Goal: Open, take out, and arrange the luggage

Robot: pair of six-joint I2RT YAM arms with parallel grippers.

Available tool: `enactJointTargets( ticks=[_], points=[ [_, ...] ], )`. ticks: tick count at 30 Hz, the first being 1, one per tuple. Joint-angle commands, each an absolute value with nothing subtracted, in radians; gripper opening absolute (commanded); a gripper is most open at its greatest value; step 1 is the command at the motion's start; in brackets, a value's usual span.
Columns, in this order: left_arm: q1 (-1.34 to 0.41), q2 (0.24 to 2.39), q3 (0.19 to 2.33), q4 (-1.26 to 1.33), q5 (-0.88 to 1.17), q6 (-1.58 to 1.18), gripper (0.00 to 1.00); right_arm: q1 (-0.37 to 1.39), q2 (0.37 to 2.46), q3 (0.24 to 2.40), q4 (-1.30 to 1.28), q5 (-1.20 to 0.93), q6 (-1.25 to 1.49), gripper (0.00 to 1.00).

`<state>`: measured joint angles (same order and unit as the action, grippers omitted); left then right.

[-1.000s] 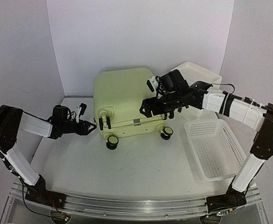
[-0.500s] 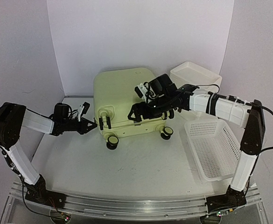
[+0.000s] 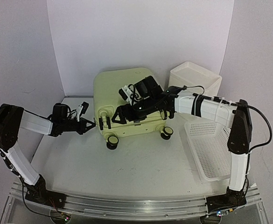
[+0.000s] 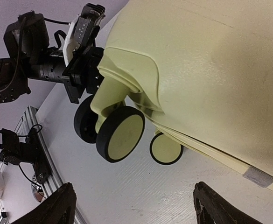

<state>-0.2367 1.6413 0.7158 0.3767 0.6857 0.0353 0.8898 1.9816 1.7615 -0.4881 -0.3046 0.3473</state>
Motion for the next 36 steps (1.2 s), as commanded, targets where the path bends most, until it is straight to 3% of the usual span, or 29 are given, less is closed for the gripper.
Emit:
enactJointTargets(
  ticks=[1, 13, 18, 20, 21, 27, 36],
  points=[
    [-0.258, 1.543, 0.683, 0.449, 0.75, 0.01, 0.0, 0.924, 2.045, 1.855, -0.445, -0.315, 0.388, 0.86],
    [-0.29, 1.507, 0.615, 0.449, 0.7, -0.025, 0.0, 0.947, 2.162, 1.987, -0.445, -0.305, 0.448, 0.84],
    [-0.265, 1.508, 0.611, 0.452, 0.65, -0.073, 0.36, 0.947, 2.142, 1.955, -0.435, -0.275, 0.449, 0.84],
    [-0.244, 1.509, 0.616, 0.452, 0.657, -0.07, 0.62, 0.947, 2.135, 1.946, -0.431, -0.272, 0.449, 0.84],
    [-0.235, 1.51, 0.62, 0.453, 0.669, -0.058, 0.67, 0.947, 2.13, 1.942, -0.429, -0.272, 0.449, 0.84],
    [-0.197, 1.595, 0.69, 0.456, 0.775, -0.06, 0.69, 0.946, 2.104, 1.924, -0.423, -0.263, 0.435, 0.84],
    [-0.18, 1.717, 0.785, 0.456, 0.951, -0.038, 0.63, 0.946, 2.079, 1.912, -0.423, -0.266, 0.402, 0.84]
  ],
)
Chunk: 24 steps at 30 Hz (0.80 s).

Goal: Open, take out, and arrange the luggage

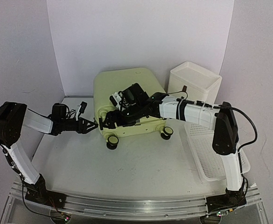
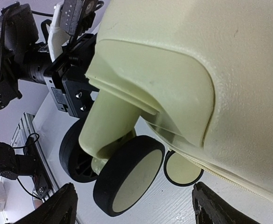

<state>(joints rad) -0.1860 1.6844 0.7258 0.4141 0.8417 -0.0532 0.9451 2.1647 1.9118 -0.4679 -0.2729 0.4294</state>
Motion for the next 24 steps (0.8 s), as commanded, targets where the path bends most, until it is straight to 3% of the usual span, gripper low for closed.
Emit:
enactJointTargets(
  ticks=[1, 14, 19, 24],
  points=[
    [-0.178, 1.722, 0.791, 0.456, 0.956, -0.035, 0.62, 0.946, 2.079, 1.911, -0.423, -0.268, 0.402, 0.84],
    [-0.165, 1.795, 0.858, 0.446, 1.035, -0.051, 0.52, 0.946, 2.074, 1.911, -0.417, -0.278, 0.39, 0.84],
    [-0.163, 1.817, 0.887, 0.413, 1.062, -0.05, 0.32, 0.946, 2.077, 1.919, -0.416, -0.283, 0.386, 0.84],
    [-0.162, 1.829, 0.897, 0.401, 1.083, -0.047, 0.18, 0.946, 2.077, 1.919, -0.417, -0.285, 0.385, 0.84]
  ],
)
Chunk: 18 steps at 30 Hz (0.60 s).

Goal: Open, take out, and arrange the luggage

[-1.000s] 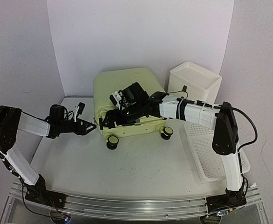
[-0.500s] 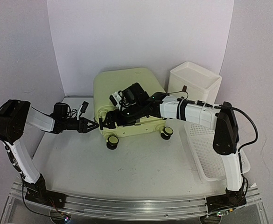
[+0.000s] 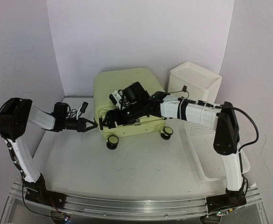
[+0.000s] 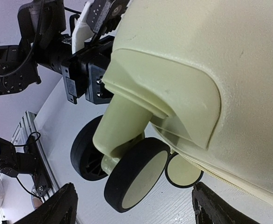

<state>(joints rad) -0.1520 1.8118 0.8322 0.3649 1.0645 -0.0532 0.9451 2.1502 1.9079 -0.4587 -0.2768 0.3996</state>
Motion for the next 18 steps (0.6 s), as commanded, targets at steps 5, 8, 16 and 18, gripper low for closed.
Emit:
enactJointTargets(
  ticks=[5, 8, 16, 18],
  points=[
    [-0.161, 1.833, 0.905, 0.388, 1.082, -0.048, 0.09, 0.946, 2.079, 1.917, -0.417, -0.286, 0.386, 0.84],
    [-0.162, 1.821, 0.897, 0.386, 1.066, -0.046, 0.0, 0.945, 2.079, 1.917, -0.417, -0.281, 0.387, 0.84],
    [-0.179, 1.714, 0.813, 0.387, 0.988, -0.031, 0.0, 0.946, 2.111, 1.942, -0.418, -0.246, 0.435, 0.84],
    [-0.196, 1.681, 0.785, 0.387, 0.96, -0.021, 0.0, 0.946, 2.128, 1.964, -0.419, -0.255, 0.452, 0.85]
  ],
)
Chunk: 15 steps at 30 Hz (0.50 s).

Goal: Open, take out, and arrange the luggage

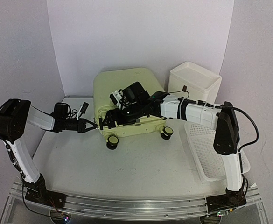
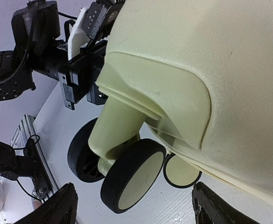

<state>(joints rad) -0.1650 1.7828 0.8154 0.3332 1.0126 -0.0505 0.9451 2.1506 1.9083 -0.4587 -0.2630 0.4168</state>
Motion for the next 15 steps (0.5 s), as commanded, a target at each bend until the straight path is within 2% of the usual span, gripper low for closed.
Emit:
enactJointTargets(
  ticks=[1, 6, 15],
  points=[
    [-0.207, 1.665, 0.772, 0.386, 0.941, -0.017, 0.0, 0.946, 2.136, 1.976, -0.421, -0.253, 0.461, 0.85],
    [-0.256, 1.606, 0.719, 0.387, 0.86, -0.002, 0.0, 0.95, 2.156, 2.003, -0.422, -0.24, 0.471, 0.84],
    [-0.33, 1.544, 0.663, 0.387, 0.809, 0.028, 0.0, 0.95, 2.217, 2.043, -0.423, -0.225, 0.483, 0.67]
  ],
)
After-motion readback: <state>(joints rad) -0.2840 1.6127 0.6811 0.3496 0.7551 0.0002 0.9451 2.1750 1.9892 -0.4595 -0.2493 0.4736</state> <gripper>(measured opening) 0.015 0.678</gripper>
